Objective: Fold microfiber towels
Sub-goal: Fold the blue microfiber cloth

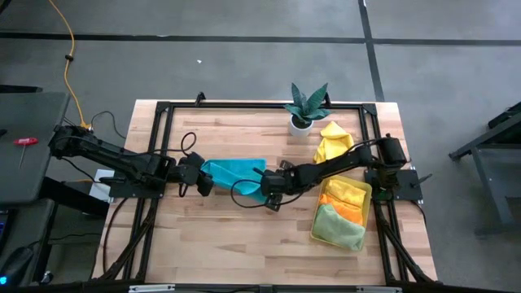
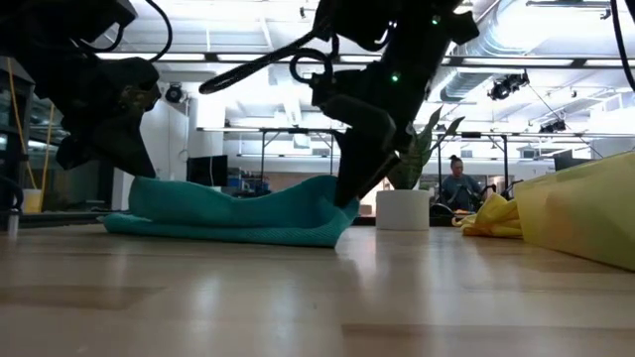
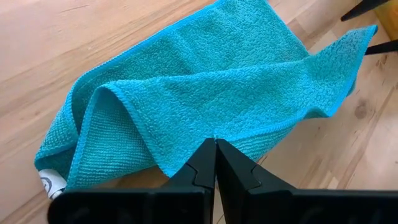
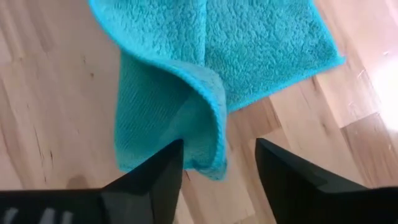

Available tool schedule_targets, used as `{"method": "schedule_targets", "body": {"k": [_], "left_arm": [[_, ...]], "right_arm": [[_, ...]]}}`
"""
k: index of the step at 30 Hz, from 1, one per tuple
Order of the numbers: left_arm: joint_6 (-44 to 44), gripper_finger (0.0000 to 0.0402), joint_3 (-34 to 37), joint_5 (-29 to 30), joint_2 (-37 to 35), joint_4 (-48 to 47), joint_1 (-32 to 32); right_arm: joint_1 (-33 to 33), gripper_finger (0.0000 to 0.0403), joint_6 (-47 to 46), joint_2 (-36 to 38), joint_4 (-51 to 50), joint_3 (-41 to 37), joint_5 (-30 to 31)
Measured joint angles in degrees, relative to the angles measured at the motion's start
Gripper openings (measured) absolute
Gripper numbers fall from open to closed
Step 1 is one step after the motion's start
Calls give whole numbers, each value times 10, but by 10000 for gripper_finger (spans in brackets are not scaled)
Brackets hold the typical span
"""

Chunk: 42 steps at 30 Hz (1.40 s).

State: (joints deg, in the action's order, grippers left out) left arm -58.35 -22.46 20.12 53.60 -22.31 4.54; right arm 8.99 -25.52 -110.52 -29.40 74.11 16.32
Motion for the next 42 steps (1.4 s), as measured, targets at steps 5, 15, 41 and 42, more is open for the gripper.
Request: {"method": "schedule_targets", "body": {"k": [5, 15, 41, 42], "left_arm": [[0, 0, 0, 0, 0, 0, 0], [-9, 0, -1, -27, -75, -6, 0], [-223, 0, -109, -98, -125, -54, 259], [-217, 0, -120, -83, -127, -61, 258]], "right_arm": [[0, 114, 0, 0, -4, 0, 0], [-5, 5, 5, 74, -18, 0, -13], [41, 0, -58, 150, 54, 3, -239], [38, 0, -54, 155, 48, 10, -231]]}}
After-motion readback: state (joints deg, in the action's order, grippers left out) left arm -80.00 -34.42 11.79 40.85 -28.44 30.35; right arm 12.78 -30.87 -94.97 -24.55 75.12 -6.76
